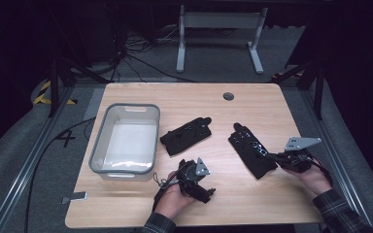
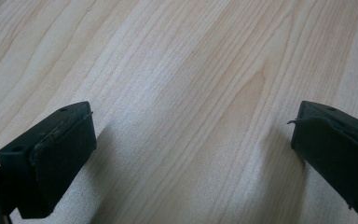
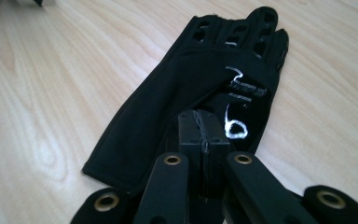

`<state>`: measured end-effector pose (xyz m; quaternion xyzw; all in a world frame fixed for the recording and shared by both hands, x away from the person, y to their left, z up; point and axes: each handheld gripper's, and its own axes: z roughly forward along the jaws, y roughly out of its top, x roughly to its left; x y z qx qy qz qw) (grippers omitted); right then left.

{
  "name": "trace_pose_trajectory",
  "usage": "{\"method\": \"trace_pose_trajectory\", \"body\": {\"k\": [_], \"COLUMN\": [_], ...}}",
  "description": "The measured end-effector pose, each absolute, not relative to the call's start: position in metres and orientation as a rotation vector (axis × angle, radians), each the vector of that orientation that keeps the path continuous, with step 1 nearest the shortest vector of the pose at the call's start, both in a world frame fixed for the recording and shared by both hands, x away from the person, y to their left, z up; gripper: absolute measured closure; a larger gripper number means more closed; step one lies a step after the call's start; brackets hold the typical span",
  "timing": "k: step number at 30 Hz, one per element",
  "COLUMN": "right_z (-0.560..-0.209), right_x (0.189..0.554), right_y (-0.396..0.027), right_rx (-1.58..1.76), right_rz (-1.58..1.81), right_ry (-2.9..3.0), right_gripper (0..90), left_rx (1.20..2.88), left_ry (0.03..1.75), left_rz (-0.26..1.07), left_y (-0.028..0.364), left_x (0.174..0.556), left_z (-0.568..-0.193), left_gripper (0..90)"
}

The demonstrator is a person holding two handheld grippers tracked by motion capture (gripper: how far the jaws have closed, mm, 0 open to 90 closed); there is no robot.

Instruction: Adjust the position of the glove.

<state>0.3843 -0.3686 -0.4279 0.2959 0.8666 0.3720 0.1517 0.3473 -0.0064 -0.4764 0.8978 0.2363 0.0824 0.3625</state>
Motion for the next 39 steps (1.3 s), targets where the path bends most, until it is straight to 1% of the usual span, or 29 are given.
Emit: {"method": "trace_pose_trajectory", "body": {"k": [13, 22, 32, 39], "right_z": [-0.435, -0.446, -0.449, -0.448], "right_x": [0.421, 0.435, 0.434, 0.423], "right_y": [-0.361, -0.357, -0.359, -0.362], "right_rx": [0.853, 0.864, 0.873, 0.857], "right_rz": [1.035, 0.981, 0.970, 0.965], "right_ry": [2.518, 2.555, 2.570, 2.586], "right_gripper": [90.0, 90.0, 90.0, 90.0], "left_rx": [2.312, 2.312, 2.312, 2.312], "left_ry": [0.608, 0.608, 0.608, 0.608], "left_rz": [0.212, 0.212, 0.212, 0.212], "left_y": [-0.006, -0.006, -0.006, -0.006], "left_x": [0.347, 0.347, 0.347, 0.347], "left_z": [-0.476, -0.476, -0.476, -0.476], "left_gripper": [0.2, 0.3, 0.2, 0.2]}}
